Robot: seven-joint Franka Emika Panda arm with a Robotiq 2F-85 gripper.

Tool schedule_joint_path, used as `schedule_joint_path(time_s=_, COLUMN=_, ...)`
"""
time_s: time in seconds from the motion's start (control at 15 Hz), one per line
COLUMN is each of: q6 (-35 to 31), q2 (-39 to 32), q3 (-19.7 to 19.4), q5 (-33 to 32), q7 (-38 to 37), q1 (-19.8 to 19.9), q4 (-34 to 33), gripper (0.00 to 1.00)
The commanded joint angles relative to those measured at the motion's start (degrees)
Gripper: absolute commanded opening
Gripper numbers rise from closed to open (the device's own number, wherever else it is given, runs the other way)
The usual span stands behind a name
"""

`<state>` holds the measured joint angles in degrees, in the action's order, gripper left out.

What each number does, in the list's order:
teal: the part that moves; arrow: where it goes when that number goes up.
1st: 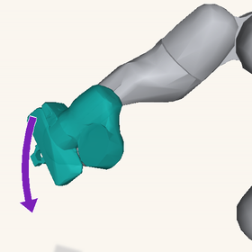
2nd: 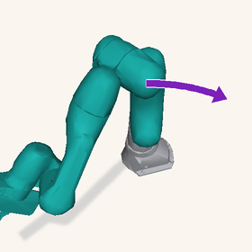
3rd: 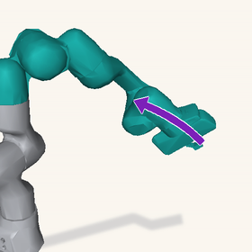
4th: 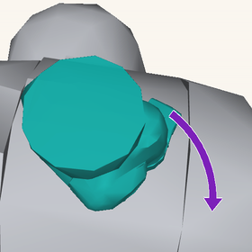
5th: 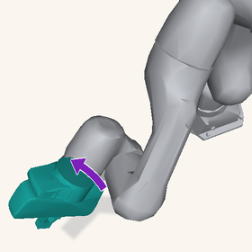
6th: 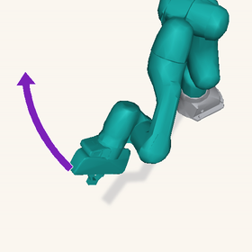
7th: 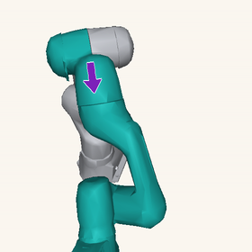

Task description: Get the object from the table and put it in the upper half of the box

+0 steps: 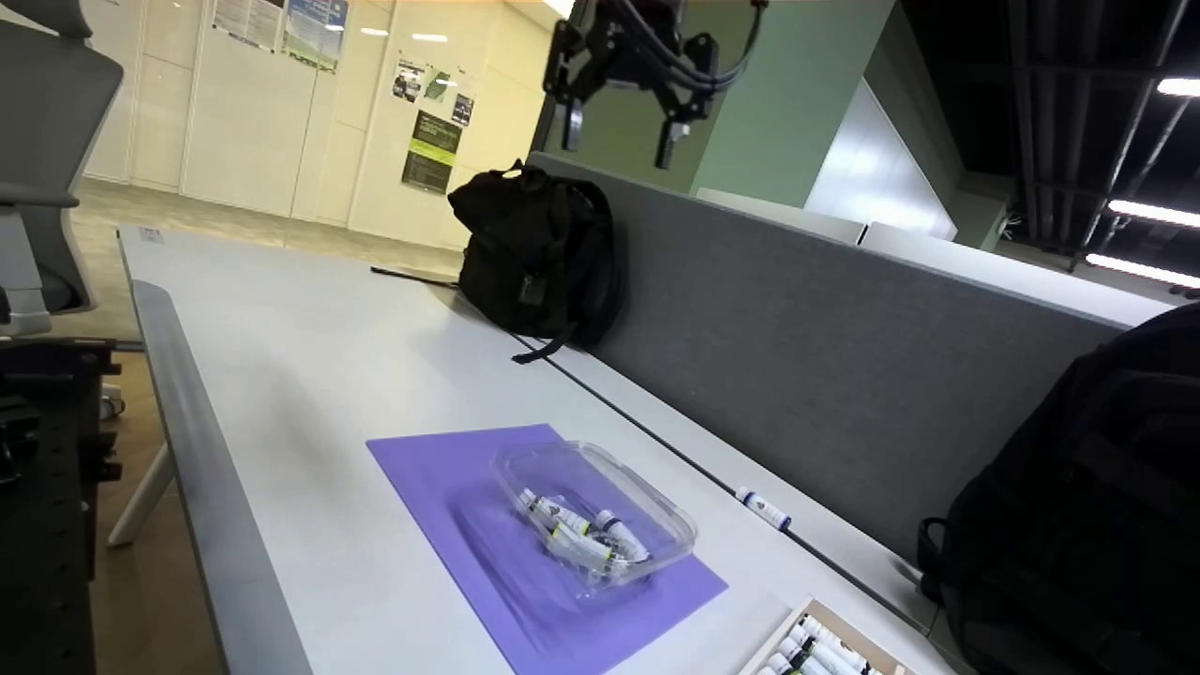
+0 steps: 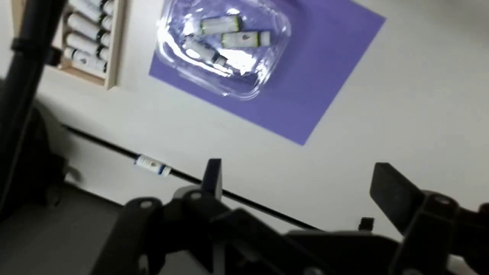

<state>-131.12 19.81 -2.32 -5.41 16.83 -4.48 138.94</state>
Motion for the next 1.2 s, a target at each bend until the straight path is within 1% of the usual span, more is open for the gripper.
schedule_joint_path(time_s=0.0, q6=-4.8, q2=-11.3, q3=2.3, q5=-11.3, q7=-1.6, q1=3.6, q4=-11.6, gripper=1.0)
schedule_joint_path(time_s=0.13, q6=-7.5, q2=-16.1, q3=3.0, q5=-19.9, q7=-4.8, q1=5.5, q4=-17.1, gripper=1.0)
schedule_joint_path(time_s=0.2, q6=-7.1, q2=-10.9, q3=2.0, q5=-14.2, q7=-1.5, q1=3.9, q4=-10.4, gripper=1.0)
schedule_joint_path(time_s=0.27, q6=-7.6, q2=-12.7, q3=2.0, q5=-15.0, q7=-1.8, q1=4.3, q4=-12.1, gripper=1.0)
schedule_joint_path(time_s=0.33, q6=-7.6, q2=-13.2, q3=2.0, q5=-14.7, q7=-1.5, q1=4.3, q4=-12.1, gripper=1.0)
schedule_joint_path(time_s=1.13, q6=-7.5, q2=-12.1, q3=2.1, q5=-14.7, q7=-1.5, q1=4.1, q4=-11.2, gripper=1.0)
